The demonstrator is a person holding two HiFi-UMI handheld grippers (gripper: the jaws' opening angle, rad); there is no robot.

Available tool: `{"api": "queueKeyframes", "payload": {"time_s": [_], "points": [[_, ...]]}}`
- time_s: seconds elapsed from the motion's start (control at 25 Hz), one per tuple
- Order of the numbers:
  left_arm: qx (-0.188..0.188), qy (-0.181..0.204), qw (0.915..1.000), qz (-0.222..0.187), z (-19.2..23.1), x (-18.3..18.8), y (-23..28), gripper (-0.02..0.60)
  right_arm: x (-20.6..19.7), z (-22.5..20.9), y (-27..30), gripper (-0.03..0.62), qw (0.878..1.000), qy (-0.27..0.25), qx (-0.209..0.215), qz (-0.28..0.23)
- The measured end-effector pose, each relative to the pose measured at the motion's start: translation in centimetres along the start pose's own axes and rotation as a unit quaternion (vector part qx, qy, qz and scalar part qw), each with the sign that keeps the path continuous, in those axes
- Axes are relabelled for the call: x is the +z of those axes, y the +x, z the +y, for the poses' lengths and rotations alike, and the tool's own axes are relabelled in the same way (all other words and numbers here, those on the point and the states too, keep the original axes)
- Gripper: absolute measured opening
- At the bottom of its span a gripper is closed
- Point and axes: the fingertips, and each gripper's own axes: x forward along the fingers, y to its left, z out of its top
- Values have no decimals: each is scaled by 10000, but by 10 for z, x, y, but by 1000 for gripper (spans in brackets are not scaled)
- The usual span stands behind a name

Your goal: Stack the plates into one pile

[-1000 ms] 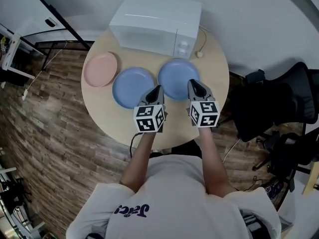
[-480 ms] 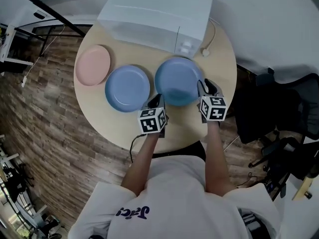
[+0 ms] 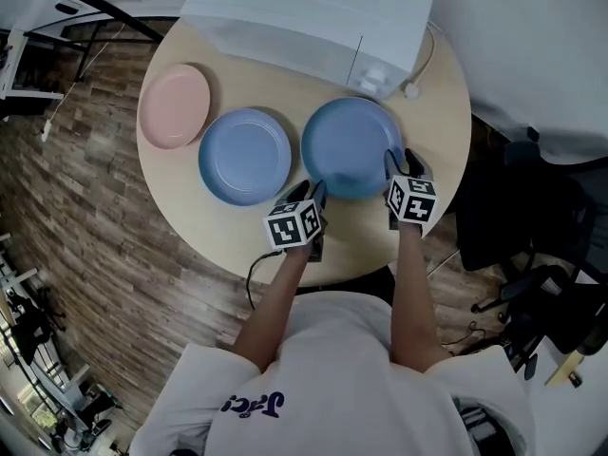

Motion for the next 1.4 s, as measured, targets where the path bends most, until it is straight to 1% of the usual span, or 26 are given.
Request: {"api": "queueKeyframes", "payload": {"time_s": [0.12, 0.28, 0.32, 0.4, 0.56, 0.72, 0.88, 1.16, 1.4], "points": [[-22, -359, 9994, 5, 4, 2, 10, 169, -7, -4, 4, 186, 9999, 47, -53, 96], [-2, -546, 9985, -25, 6, 7, 18, 167, -17, -9, 8, 177, 9996, 202, -139, 167], [46, -565, 9984, -30, 7, 7, 19, 154, -18, -10, 9, 162, 9994, 240, -161, 165], [164, -570, 9982, -57, 11, 7, 20, 98, -20, -11, 10, 123, 9992, 312, -199, 153], [199, -616, 9978, -112, 12, 6, 19, 86, -24, -12, 7, 59, 9986, 426, -267, 137], [154, -772, 9968, -106, 12, 5, 18, 67, -24, -13, 4, 48, 9975, 614, -325, 94], [171, -899, 9957, -168, 15, 3, 12, 60, -21, -7, -2, 43, 9970, 723, -261, -33], [54, -836, 9959, -353, 8, 7, -15, 58, -10, 5, -26, 38, 9961, 774, -283, -306], [-62, -807, 9948, -613, 8, 16, -49, 58, 5, 27, -52, 38, 9955, 703, -224, -599]]}}
